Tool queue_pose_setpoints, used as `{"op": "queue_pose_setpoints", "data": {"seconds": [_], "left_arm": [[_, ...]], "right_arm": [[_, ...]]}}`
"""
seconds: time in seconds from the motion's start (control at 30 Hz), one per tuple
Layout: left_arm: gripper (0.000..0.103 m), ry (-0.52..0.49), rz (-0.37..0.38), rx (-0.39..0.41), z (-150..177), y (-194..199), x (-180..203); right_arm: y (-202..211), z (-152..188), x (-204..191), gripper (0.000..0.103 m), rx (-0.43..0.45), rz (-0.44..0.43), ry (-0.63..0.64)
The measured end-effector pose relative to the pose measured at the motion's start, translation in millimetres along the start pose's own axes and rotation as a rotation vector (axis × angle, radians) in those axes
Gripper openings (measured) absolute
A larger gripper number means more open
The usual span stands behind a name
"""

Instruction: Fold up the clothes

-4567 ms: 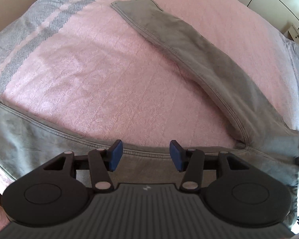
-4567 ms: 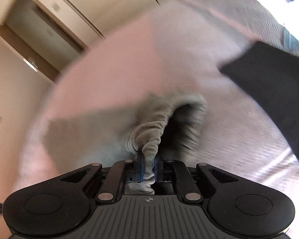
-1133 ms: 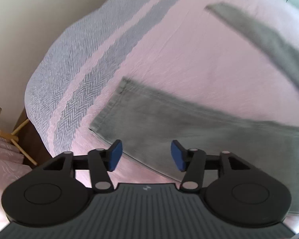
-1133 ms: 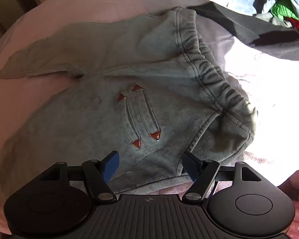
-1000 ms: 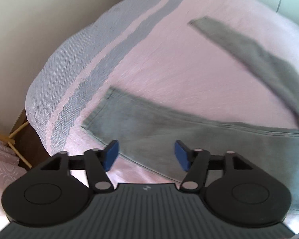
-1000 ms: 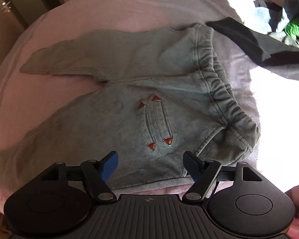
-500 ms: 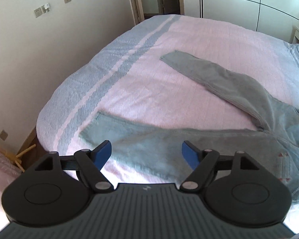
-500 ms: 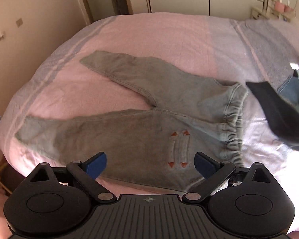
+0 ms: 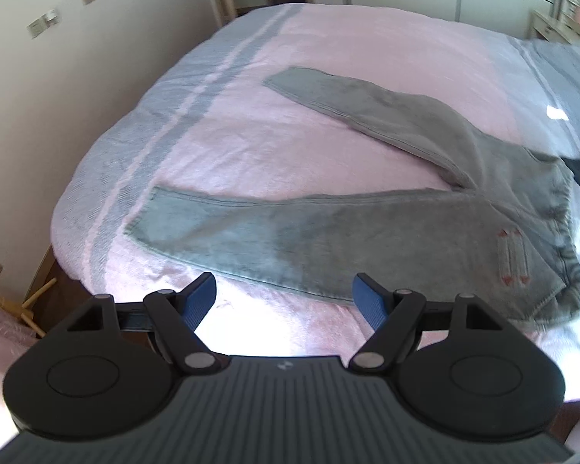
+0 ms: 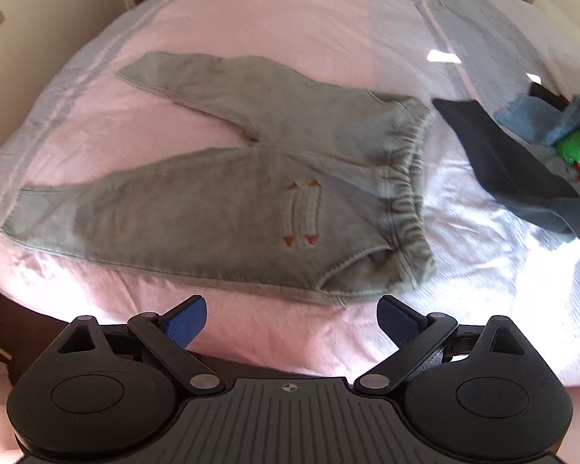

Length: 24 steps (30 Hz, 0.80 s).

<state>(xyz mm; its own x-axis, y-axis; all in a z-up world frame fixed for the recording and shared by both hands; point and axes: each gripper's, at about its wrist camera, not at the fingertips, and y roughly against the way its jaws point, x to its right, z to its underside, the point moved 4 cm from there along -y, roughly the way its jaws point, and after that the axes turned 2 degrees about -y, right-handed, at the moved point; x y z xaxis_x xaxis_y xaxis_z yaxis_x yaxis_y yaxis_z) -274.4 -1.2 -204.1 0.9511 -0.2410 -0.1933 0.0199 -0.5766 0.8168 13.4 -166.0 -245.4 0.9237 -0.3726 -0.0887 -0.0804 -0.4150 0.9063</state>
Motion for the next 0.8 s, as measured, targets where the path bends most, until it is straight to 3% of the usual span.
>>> {"op": "queue_pose_setpoints", "data": {"seconds": [0.2, 0.8], "left_arm": [[0.075, -0.056, 0.055, 0.004, -8.8, -10.1, -8.0], [0.075, -0.17, 0.156, 0.012, -67.6, -78.8, -113.6]], "right_arm": [[-0.5, -3.3, -16.6, 0.097, -0.009, 0.05, -0.036], [-22.1, -44.3, -136.0, 0.097, 0.016, 0.135, -0.129]]}}
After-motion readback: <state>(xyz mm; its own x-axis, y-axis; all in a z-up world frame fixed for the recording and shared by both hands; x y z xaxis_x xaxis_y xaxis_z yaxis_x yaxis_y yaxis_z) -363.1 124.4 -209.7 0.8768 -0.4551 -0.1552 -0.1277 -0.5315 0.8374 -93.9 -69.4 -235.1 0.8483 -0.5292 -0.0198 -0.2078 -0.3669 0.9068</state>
